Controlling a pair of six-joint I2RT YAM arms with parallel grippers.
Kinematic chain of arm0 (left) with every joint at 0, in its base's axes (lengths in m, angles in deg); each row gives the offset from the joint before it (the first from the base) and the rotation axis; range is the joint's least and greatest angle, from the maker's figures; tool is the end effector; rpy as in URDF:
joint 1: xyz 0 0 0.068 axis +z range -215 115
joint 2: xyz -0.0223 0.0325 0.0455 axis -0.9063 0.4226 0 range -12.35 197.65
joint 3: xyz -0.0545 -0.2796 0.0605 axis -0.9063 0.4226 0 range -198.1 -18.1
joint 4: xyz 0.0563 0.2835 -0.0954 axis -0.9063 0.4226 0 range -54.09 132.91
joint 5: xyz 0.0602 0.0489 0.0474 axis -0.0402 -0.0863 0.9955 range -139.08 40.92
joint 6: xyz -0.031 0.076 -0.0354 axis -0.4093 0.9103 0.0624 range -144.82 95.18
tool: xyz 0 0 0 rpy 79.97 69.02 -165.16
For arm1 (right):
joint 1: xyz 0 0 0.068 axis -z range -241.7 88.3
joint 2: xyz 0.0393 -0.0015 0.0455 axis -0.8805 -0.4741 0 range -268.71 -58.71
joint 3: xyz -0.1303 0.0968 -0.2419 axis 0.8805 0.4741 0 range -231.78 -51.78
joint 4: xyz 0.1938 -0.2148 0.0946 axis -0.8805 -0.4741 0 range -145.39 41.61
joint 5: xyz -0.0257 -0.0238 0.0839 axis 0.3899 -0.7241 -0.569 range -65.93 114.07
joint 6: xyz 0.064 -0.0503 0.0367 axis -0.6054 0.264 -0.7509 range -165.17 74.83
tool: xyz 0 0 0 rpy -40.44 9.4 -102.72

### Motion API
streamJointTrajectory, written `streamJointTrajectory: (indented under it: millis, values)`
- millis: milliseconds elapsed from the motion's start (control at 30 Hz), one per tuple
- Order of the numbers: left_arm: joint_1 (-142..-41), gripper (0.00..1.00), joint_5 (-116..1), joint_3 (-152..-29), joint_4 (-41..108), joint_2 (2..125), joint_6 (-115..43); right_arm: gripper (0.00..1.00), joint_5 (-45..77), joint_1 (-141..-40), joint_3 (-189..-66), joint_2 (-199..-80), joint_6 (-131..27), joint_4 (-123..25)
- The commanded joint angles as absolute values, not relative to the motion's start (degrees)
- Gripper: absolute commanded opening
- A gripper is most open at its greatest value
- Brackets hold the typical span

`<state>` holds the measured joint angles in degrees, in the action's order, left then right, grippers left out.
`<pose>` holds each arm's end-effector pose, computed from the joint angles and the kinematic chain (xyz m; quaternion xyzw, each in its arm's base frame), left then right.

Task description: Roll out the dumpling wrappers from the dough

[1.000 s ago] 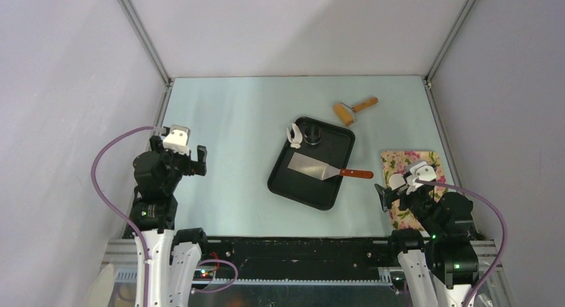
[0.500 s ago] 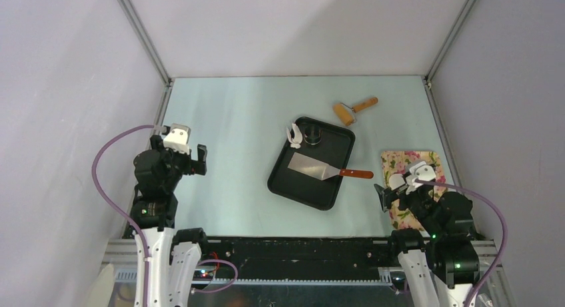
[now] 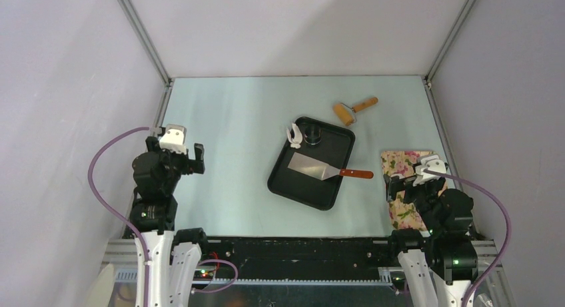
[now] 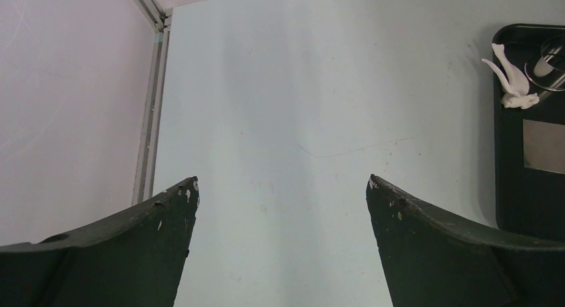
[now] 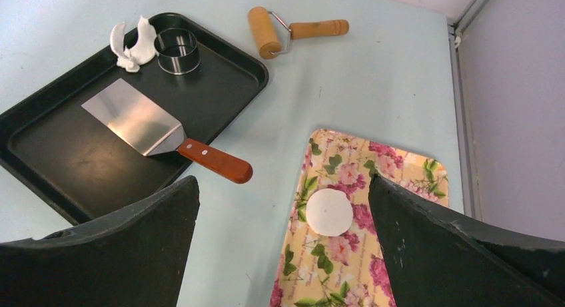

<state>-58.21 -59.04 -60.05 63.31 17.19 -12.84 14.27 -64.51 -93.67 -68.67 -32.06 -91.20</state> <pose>0.1920 0.0091 0.3346 0.0885 0.7871 0.0310 0.6096 0.1047 0.0187 0.3382 -0.1602 0.7532 0.0086 0.6379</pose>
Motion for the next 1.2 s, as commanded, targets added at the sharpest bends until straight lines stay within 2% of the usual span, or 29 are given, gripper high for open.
streamJointTrajectory:
  millis: [0,467,1167]
  values:
    - [-57.8,1.0,-57.6,-60.3,60.8,16.6,-14.5,0.99,17.5,-64.3,-93.4,-68.9,-34.3,-88.0]
    - [-57.8,0.99,-57.7,-60.0,60.6,16.7,-14.3,0.99,22.3,-64.4,-92.9,-68.5,-36.1,-86.9]
    - [-57.7,1.0,-57.5,-59.9,60.6,16.4,-14.3,0.99,22.9,-64.5,-92.8,-68.1,-36.4,-86.7]
